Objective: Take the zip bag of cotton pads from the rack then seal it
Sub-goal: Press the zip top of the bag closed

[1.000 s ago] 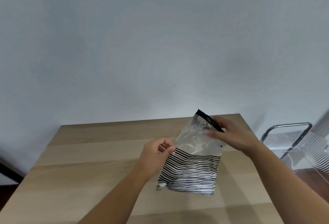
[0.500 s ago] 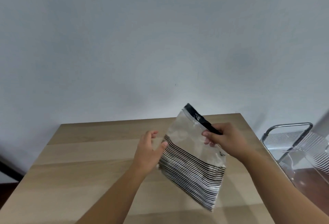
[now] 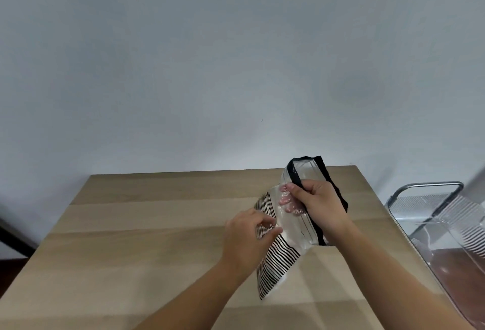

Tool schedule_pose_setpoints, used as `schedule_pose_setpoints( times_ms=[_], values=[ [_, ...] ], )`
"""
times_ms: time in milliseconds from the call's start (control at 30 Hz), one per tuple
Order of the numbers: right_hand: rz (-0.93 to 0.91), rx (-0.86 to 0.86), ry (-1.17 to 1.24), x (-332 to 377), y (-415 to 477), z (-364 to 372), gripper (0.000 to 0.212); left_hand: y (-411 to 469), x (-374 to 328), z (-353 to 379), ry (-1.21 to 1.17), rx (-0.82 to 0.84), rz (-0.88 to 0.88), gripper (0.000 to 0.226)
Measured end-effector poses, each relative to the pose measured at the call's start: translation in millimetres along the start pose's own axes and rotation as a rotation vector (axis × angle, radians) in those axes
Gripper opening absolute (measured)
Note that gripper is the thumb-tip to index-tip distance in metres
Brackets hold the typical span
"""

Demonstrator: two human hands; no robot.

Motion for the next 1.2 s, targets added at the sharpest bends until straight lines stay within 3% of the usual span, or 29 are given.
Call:
schedule_pose_setpoints(
  times_ms=[100, 300, 367, 433, 567, 667, 733, 867, 933, 1100, 1200],
  values=[
    [0.002, 0.000, -0.026, 0, 2, -2, 0.020, -1, -2, 0, -0.021, -0.028, 0.000, 0.008],
    [-0.104, -0.088, -0.271, 23, 15, -29, 0.016, 2, 2, -5, 0.023, -0.001, 0.015, 0.010],
    [-0.123, -0.057, -0.323, 26, 17, -32, 0.017, 6, 3, -8, 0.000, -0.021, 0.015, 0.009],
    [-0.139, -0.015, -0.396, 24, 16, -33, 0.032, 11, 5, -12, -0.028, -0.072, -0.003, 0.007],
    [-0.107, 0.187, -0.530, 11, 6, -30, 0.052, 20, 16, -21, -0.117, -0.151, -0.130, 0.008],
    [-0.123, 0.206, -0.617, 1, 4, -29, 0.032, 27, 27, -26, -0.239, -0.192, -0.245, 0.012],
    [-0.148, 0.100, -0.585, 0, 7, -32, 0.007, 30, 30, -30, -0.265, -0.199, -0.264, 0.012],
    [-0.213, -0.014, -0.436, 15, 4, -31, 0.014, 36, 26, -39, -0.246, -0.243, -0.264, 0.004],
    [-0.244, -0.031, -0.374, 27, 1, -27, 0.019, 38, 19, -44, -0.264, -0.260, -0.235, 0.014],
    [-0.308, -0.107, -0.297, 53, -5, -21, 0.023, 34, -1, -32, -0.196, -0.025, -0.113, 0.038],
    [-0.295, -0.097, -0.323, 61, -8, -17, 0.024, 32, -4, -25, -0.091, 0.002, -0.060, 0.019]
  ],
)
Point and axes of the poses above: each hand's wrist, its own y-axis towards the middle knuckle, its own z-axis out of the palm, x = y × z, the point moved 5 cm from there along y, towards the middle knuckle, and after that the axes turned 9 degrees about z, right-handed, at the moved point
